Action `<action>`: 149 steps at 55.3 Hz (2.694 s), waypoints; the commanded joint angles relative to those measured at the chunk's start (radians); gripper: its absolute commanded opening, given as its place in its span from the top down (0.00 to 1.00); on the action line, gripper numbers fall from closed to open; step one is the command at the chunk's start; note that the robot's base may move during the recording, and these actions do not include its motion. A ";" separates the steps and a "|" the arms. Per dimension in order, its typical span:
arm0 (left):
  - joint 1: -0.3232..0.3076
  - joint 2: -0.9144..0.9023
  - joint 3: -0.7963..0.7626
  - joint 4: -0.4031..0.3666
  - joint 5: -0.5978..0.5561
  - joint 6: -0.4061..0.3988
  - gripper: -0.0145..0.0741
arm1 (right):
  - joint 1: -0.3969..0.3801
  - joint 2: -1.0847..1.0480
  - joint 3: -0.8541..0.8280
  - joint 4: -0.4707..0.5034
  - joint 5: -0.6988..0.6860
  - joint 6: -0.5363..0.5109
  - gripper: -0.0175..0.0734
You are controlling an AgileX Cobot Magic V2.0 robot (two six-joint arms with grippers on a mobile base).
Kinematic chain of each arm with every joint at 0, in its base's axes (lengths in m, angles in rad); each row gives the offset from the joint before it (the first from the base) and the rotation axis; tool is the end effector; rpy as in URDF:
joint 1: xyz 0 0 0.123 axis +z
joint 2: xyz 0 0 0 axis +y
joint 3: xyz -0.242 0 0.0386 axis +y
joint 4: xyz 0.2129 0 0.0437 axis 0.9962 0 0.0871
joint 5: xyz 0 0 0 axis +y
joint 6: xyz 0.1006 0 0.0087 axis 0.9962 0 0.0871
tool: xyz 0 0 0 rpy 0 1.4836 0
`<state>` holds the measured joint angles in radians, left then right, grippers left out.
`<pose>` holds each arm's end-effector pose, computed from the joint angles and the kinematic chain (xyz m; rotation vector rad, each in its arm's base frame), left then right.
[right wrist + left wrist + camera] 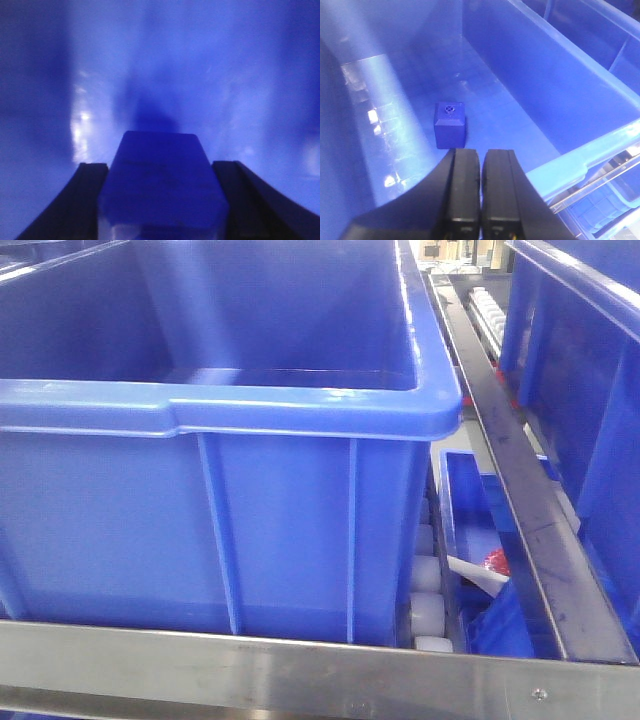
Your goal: Pick and sort blue part to right shelf
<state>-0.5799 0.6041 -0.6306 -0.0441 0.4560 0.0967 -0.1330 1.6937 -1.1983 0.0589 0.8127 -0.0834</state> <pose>0.1073 -0.0726 0.3076 0.6169 1.8288 -0.3700 0.3085 -0.0369 0.2009 0.1151 2.7861 0.0160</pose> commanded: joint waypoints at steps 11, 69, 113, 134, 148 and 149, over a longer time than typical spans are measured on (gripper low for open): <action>-0.006 -0.002 -0.030 -0.014 -0.082 -0.005 0.70 | -0.007 -0.097 -0.027 -0.001 -0.021 -0.015 0.12; 0.255 -0.203 0.173 0.190 -0.219 -0.140 0.70 | -0.005 -1.722 0.740 0.018 -0.241 -0.049 0.71; 0.283 -0.352 0.260 0.224 -0.232 -0.145 0.70 | -0.005 -1.703 0.739 0.018 -0.242 -0.048 0.71; 0.518 -0.445 0.436 0.140 -0.456 -0.145 0.70 | -0.005 -1.703 0.739 0.018 -0.242 -0.048 0.71; 0.573 -0.594 0.669 0.091 -0.590 -0.145 0.70 | -0.005 -1.703 0.739 0.018 -0.242 -0.048 0.71; 0.573 -0.606 0.669 0.088 -0.579 -0.145 0.70 | -0.005 -1.703 0.739 0.018 -0.242 -0.048 0.71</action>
<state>-0.0098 0.0271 0.0013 0.0725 0.0064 -0.0388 -0.1330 -0.0135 -0.4383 0.0759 0.6573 -0.1205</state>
